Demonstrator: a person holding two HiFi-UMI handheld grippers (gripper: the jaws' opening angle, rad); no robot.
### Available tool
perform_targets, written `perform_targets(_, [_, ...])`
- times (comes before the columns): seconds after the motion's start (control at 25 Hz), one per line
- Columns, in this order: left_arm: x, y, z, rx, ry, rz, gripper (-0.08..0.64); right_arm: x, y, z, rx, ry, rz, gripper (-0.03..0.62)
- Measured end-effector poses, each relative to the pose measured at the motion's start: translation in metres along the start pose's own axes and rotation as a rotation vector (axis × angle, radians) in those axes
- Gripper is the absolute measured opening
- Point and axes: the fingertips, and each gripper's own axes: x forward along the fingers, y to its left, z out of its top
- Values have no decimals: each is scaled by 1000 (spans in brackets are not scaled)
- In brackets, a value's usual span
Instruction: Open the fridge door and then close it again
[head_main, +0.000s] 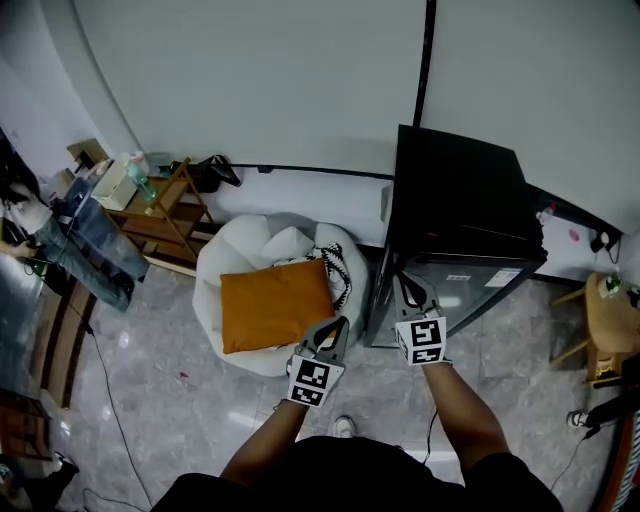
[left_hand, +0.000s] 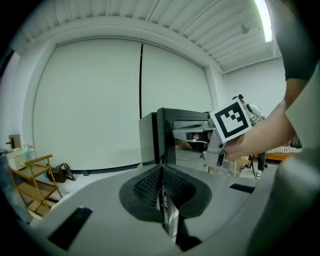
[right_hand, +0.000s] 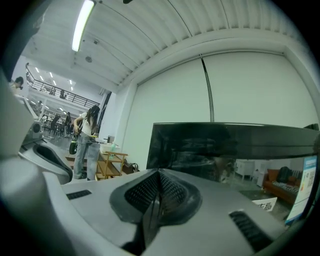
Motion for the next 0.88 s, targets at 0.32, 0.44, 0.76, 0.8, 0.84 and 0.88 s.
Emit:
perform_targets(0.32, [-1,3,-6,-18,7,8,21,23,-14,-2,3,17,-28,17])
perform_targets(0.44, [-3,1,-7,-24,11,10,21,29,-22,-6,30,41,-52,17])
perform_targets(0.76, [-10,-1,-5,-51,6,25,21,31,-25,-7,77,62,-65,17])
perform_targets(0.8, [-11,-2,-4,-53,4,27,21,30,-26,-5,87,61,-65,17])
perform_targets(0.84, [-12,-4,-4,-55,2,27,21,28,-26,-2,93,55,-62,17])
perform_targets(0.88, [-13,-5,-3,-60,-1,27,21,24,-25,2,97,44,-57,17])
